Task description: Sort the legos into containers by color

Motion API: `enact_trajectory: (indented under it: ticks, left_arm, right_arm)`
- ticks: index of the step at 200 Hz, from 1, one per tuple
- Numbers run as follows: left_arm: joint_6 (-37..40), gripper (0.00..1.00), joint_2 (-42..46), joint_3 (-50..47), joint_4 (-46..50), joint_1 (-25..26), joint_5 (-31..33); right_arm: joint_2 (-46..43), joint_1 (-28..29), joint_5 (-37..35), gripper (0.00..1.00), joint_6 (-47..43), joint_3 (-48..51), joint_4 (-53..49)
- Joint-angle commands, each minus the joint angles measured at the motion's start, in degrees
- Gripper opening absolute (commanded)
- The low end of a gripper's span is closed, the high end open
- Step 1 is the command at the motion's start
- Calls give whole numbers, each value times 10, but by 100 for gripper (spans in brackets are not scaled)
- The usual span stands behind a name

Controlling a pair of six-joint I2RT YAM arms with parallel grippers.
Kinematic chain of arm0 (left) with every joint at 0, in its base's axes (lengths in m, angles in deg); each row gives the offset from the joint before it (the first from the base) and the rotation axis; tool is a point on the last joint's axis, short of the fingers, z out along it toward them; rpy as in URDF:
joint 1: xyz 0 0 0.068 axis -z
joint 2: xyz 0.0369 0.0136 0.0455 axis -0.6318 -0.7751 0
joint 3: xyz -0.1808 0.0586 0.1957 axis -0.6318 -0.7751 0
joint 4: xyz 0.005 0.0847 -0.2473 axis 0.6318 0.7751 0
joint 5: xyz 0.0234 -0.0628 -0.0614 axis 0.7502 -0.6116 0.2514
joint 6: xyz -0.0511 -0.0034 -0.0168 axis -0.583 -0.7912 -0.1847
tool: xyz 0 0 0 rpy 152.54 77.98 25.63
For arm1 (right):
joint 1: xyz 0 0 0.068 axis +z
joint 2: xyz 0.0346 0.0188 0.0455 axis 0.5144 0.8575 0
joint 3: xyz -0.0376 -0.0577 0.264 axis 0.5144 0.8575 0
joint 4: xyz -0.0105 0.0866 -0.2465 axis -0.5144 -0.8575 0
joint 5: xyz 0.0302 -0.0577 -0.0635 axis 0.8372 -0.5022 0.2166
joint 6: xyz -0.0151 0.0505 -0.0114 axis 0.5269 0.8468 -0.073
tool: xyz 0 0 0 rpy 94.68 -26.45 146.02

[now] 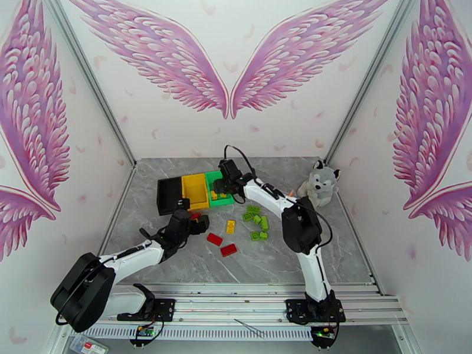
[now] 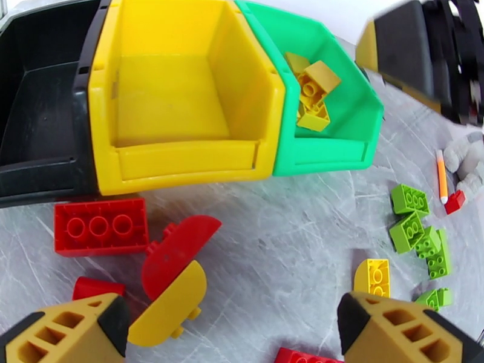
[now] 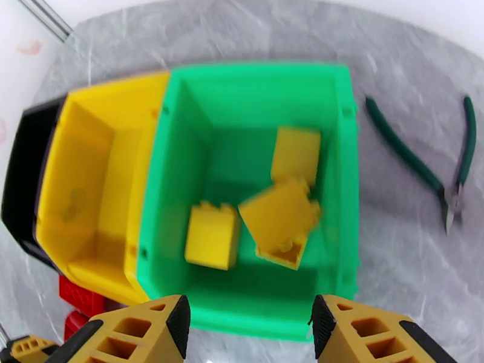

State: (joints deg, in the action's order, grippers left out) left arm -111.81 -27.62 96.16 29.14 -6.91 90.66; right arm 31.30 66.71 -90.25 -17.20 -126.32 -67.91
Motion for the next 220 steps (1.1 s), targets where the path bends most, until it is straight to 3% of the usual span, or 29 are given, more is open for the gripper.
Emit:
enact_trajectory:
  ticks: [1,64,131,167,220]
  left_arm:
    - [17,93,-6,19,14,14,11]
    - [21,81,-81,64,27,74,15]
    - [20,75,-227,200,65,152,20]
    - [17,74,-306,285,135,175,61]
    - [17,63,-367,353,207,204,134]
  right_arm:
    - [-77,6,-15,59,21,74,21]
    - [-244,7,-101,60,64,277,28]
    - [-382,6,-147,67,101,418,15]
    - [-427,5,-153,69,115,470,15]
    - [-466,0,-164,70,121,512,13]
